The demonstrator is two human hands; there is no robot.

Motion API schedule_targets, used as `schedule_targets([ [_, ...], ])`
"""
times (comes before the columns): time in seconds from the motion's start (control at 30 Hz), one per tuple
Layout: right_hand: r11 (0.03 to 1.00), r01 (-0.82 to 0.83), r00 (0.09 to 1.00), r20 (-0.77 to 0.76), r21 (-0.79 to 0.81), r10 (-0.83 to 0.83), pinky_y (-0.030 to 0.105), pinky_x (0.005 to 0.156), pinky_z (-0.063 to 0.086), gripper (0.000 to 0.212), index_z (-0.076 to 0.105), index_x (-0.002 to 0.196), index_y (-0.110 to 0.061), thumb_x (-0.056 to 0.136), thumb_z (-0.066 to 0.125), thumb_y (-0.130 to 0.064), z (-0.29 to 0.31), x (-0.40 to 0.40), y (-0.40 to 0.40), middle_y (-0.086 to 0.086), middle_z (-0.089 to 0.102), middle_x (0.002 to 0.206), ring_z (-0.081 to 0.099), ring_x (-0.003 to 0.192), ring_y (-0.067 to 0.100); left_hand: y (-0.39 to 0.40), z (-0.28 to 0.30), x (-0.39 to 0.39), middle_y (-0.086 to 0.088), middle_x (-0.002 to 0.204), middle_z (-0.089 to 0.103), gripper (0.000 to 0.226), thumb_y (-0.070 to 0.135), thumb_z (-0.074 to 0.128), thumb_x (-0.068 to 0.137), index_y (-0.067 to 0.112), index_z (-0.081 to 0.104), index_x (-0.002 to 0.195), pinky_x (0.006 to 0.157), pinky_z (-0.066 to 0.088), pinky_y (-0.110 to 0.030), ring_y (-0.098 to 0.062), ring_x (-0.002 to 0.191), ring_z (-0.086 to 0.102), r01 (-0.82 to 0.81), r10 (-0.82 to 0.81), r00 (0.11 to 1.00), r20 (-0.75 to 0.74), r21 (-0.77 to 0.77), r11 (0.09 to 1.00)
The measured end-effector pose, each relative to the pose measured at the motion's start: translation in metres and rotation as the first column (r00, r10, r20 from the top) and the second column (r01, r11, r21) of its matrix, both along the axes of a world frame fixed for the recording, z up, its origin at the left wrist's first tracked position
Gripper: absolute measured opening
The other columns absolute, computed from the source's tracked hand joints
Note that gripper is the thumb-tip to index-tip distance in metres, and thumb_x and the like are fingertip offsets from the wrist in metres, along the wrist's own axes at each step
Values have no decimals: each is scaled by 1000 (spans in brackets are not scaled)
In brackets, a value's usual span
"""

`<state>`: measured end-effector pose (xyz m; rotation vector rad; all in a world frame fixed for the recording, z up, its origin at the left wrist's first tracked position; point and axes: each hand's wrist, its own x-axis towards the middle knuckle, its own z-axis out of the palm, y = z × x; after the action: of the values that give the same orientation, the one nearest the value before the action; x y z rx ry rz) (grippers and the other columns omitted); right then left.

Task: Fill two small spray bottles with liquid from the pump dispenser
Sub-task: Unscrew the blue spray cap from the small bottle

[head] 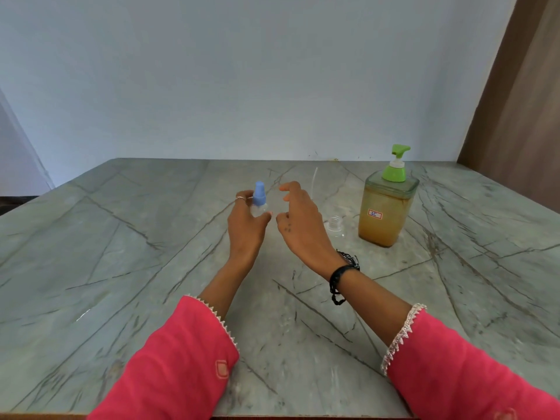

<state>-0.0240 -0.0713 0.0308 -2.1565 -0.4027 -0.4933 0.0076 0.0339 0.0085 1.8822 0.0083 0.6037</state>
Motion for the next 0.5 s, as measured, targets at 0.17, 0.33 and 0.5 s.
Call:
schedule_targets([
  [0.17,998,-5,999,52,57,2,43,76,55,54,27,139,-22,93,51,-7,2,-4,-10,-1,42,110,59,81,22,-10,8,-10,6,101,59,30,13,66,81,13,56,108,69,39,-4,-6,88,54,135,-136,989,61,12,991],
  [0.33,999,42,997,58,15,-43,44,72,57,46,35,134,-24,93,55,-31,12,-10,-31,2,53,108,64,86,23,-19,15,-13,10,98,61,30,21,71,77,18,58,104,69,39,-10,-3,87,55,247,-250,968,29,95,964],
  [0.5,980,132,991,29,-150,-129,35,63,56,34,62,104,-15,85,64,-44,27,-14,-45,3,68,90,61,65,15,-19,17,-11,10,96,59,54,23,80,67,27,46,109,67,42,-14,0,84,57,409,-393,912,-122,166,897],
])
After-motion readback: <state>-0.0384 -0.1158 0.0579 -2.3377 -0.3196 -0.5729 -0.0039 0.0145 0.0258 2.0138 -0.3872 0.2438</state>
